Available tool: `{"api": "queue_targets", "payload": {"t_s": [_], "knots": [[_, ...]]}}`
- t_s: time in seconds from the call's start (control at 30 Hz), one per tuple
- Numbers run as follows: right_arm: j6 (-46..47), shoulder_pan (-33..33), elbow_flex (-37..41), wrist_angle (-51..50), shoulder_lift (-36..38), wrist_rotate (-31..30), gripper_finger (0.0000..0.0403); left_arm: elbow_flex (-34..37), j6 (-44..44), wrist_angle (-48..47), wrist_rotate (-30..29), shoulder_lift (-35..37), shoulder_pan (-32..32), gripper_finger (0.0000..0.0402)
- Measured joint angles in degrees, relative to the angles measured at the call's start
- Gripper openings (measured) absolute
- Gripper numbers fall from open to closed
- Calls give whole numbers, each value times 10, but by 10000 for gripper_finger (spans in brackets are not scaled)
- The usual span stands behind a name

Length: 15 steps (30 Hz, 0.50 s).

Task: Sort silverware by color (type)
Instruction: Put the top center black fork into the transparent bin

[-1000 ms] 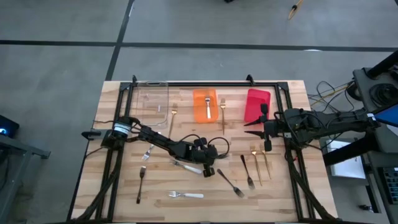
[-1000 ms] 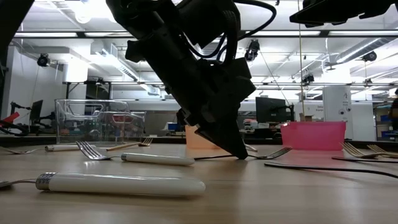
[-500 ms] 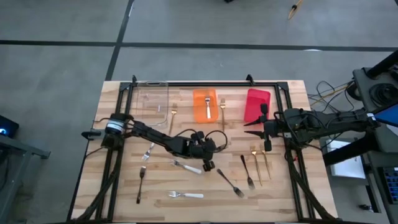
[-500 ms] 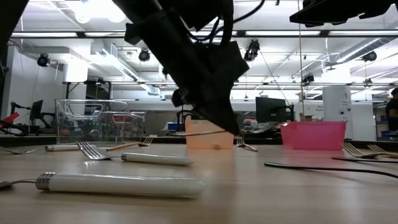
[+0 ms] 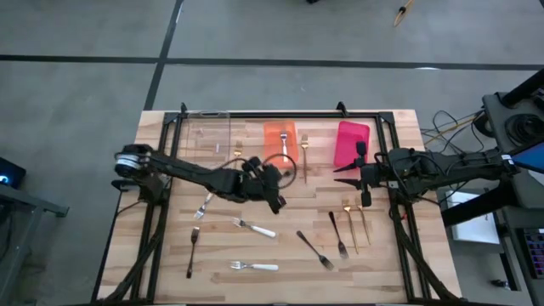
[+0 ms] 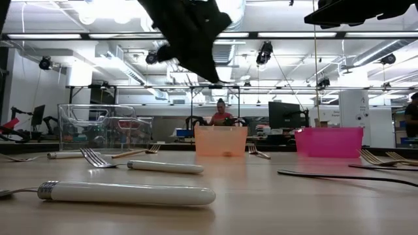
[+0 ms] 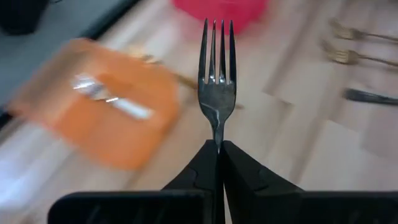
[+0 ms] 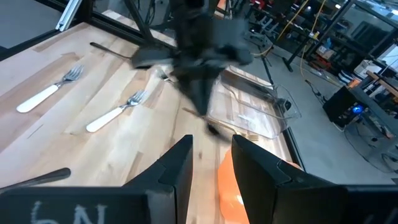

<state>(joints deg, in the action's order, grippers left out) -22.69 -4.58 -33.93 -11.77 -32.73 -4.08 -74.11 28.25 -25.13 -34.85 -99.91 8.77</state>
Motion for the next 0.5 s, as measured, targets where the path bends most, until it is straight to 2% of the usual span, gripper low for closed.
{"api": "queue_targets", "payload": {"t_s": [0.17, 0.5], "knots": [[1, 0, 0, 1, 0, 0, 102, 0, 42, -85, -26, 54, -27, 0], [1, 0, 0, 0, 0, -4, 102, 0, 54, -200, -27, 109, -118, 0]]}}
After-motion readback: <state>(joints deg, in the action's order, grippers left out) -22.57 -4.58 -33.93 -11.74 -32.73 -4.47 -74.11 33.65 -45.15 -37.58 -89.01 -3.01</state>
